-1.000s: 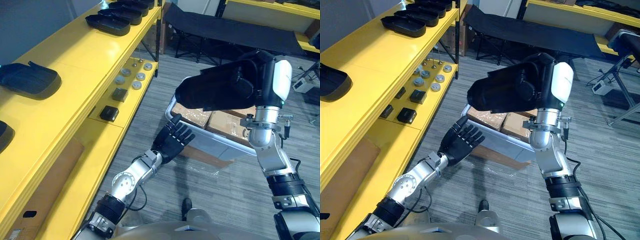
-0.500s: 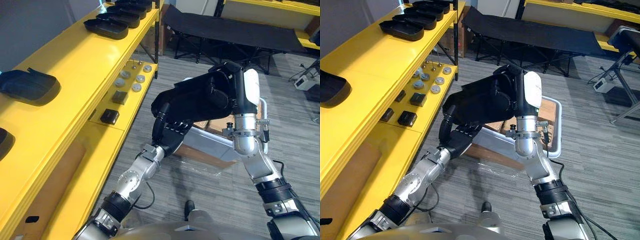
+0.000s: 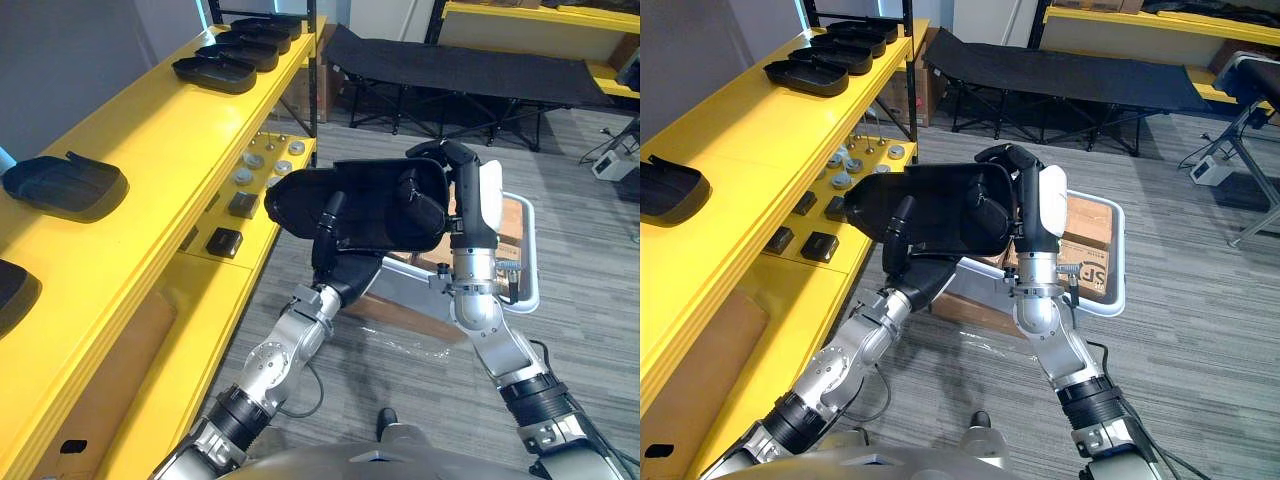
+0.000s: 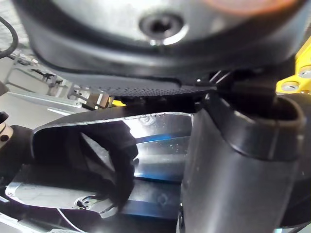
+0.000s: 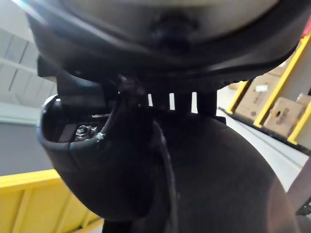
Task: Walk over and take three plastic housings, then place them on the shelf
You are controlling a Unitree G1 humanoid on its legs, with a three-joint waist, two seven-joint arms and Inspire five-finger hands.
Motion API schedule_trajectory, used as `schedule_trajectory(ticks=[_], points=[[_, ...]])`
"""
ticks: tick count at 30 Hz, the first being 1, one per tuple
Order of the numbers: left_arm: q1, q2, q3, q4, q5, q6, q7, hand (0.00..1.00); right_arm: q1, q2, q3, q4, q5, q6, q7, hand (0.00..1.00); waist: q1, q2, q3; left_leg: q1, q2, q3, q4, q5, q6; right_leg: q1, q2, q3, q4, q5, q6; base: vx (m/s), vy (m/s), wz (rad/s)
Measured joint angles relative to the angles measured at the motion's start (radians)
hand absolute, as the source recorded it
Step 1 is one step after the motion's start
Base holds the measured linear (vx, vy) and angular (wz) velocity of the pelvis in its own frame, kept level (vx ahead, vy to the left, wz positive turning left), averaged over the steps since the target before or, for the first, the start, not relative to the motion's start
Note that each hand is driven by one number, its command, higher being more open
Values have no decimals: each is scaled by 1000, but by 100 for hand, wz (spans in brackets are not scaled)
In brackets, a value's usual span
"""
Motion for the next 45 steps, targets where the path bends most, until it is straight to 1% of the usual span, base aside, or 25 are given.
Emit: schedule_trajectory(ticks=[4, 7, 10, 12, 13, 16, 21, 22, 23, 27, 28, 29, 30, 31, 32, 34, 35, 37, 38, 39, 40, 41, 43, 44, 45], points=[[0, 0, -3, 0, -11, -9, 0, 0, 18, 10, 7, -1, 7, -4, -17, 0, 1, -2, -6, 1, -1, 0, -13, 8, -1, -4, 0, -2, 0, 0, 0, 0, 0, 0], [2, 1, -24, 0, -11, -38, 0, 0, 44, 26, 26, -2, 12, -11, -27, 0, -1, -1, -20, 1, -1, 0, -14, 8, 0, -4, 0, -3, 0, 0, 0, 0, 0, 0], [5, 0, -29, 1, -11, -86, -5, 0, 81, 26, 77, -69, 10, -69, -38, 0, -3, -2, -22, 3, -1, 1, -17, 9, 0, -5, 0, -2, 0, 0, -1, 0, 0, 0], [5, 0, -35, 1, -11, -111, -15, 0, 82, 40, 96, -73, 10, -69, -54, 0, -1, -6, -28, 4, -1, 1, -19, 10, 0, -5, 0, -2, 0, -1, -2, 0, 0, 0], [7, 0, -41, 1, -11, -132, -20, 0, 84, 58, 107, -73, 9, -68, -57, 0, -1, -10, -32, 6, -1, 1, -24, 12, 0, -5, 0, -2, 0, -2, -3, 0, 0, 0], [19, 1, -55, 1, -11, -167, -34, 0, 96, 87, 121, -66, 9, -67, -63, 0, 2, -23, -40, 8, -2, 1, -31, 17, 0, -6, 0, -3, 0, -6, -9, 0, 0, 0], [47, 0, -73, 1, -11, -208, -66, 0, 114, 102, 142, -58, 8, -68, -64, 0, 0, -28, -43, 9, -2, 3, -32, 18, -1, -7, 0, -3, 1, -9, -14, 0, 0, 0], [49, 0, -83, 1, -11, -230, -67, 0, 118, 104, 148, -56, 6, -68, -64, 0, 0, -27, -43, 9, -2, 3, -34, 19, -1, -8, 0, -3, 0, -10, -14, 0, 0, 0], [51, 0, -86, 1, -11, -238, -67, 0, 121, 107, 149, -55, 6, -67, -64, 100, 0, -27, -43, 9, -2, 3, -35, 20, -1, -9, 0, -3, 0, -10, -14, 0, 0, 0], [64, -1, -91, 1, -11, -288, -67, 0, 128, 110, 171, -36, -11, -71, -64, 100, 1, -28, -43, 15, -2, 4, -48, 25, -2, -9, 0, -4, 0, -11, -16, 0, 0, 0], [64, -2, -90, 1, -7, -308, -67, 0, 136, 110, 180, -35, -14, -78, -63, 100, 2, -28, -43, 15, -1, 4, -48, 25, -2, -9, 1, -4, 0, -11, -16, 0, 0, 0], [64, -4, -88, 1, 26, -345, -60, 0, 148, 111, 213, -36, -34, -95, -63, 100, 2, -28, -43, 15, -1, 4, -48, 25, -2, -9, 1, -5, 1, -11, -16, 0, 0, 0], [66, -7, -86, 1, 55, -363, -53, 0, 158, 113, 222, -35, -47, -102, -63, 100, 4, -28, -43, 15, -1, 4, -49, 25, -2, -9, 1, -5, 1, -11, -16, 0, 0, 0], [75, -18, -68, 1, 129, -383, -32, 0, 174, 116, 235, -35, -61, -111, -59, 100, 9, -29, -43, 15, -1, 4, -48, 25, -2, -9, 1, -5, 1, -11, -15, 0, 0, 0], [81, -22, -58, 1, 170, -390, -20, 0, 179, 118, 240, -35, -67, -114, -58, 100, 11, -29, -43, 15, -1, 4, -48, 25, -2, -9, 1, -5, 2, -11, -15, 0, 0, 0], [94, -50, -8, 1, 334, -396, 46, 0, 186, 142, 239, -33, -71, -110, -45, 100, 25, -32, -43, 17, -1, 2, -48, 25, -2, -9, 1, -5, 8, -9, -11, 0, 0, 0], [95, -57, 8, 0, 367, -395, 58, 0, 186, 148, 237, -30, -69, -108, -41, 100, 26, -32, -43, 17, -1, 1, -48, 25, -2, -9, 1, -5, 10, -10, -11, -16, -3, 4], [96, -99, 136, -30, 479, -398, 120, 0, 200, 153, 230, -28, -57, -105, -12, 100, 28, -39, -46, 18, -1, -2, -47, 25, -2, -7, 1, -7, 12, -11, -10, 0, 0, 0], [96, -108, 175, -42, 518, -403, 140, 0, 205, 154, 230, -28, -47, -105, -7, 100, 27, -40, -47, 17, -1, -3, -47, 25, -2, -7, 1, -9, 12, -11, -10, 0, 0, 0], [96, -115, 232, -65, 625, -411, 192, 0, 217, 163, 228, -35, -33, -104, 8, 100, 24, -41, -48, 17, -1, -3, -47, 25, -2, -6, 1, -9, 12, -12, -11, 0, 0, 0], [96, -115, 268, -85, 736, -413, 237, 0, 228, 183, 222, -48, -29, -103, 20, 100, 25, -41, -48, 17, -1, -5, -47, 25, -2, -5, 1, -11, 12, -14, -14, -18, -3, 3], [97, -116, 285, -97, 777, -414, 257, 0, 233, 190, 219, -54, -29, -102, 25, 100, 25, -41, -48, 17, -1, -7, -47, 25, -2, -4, 1, -12, 12, -14, -14, -15, -1, 4], [97, -118, 363, -152, 939, -421, 340, 0, 241, 193, 174, -59, -15, -65, 38, 100, 27, -45, -50, 17, -1, -11, -47, 24, -2, 0, 0, -17, 10, -14, -14, -7, -1, 7], [97, -119, 381, -161, 988, -422, 357, 0, 243, 194, 159, -59, -5, -58, 38, 100, 27, -45, -50, 17, -1, -13, -46, 24, -2, 2, 0, -19, 9, -14, -14, 0, 0, 8], [98, -117, 423, -180, 1062, -430, 390, 0, 246, 195, 128, -59, 15, -42, 37, 100, 27, -45, -50, 17, -1, -16, -46, 24, -2, 4, 0, -20, 7, -14, -14, 0, 0, 5]])
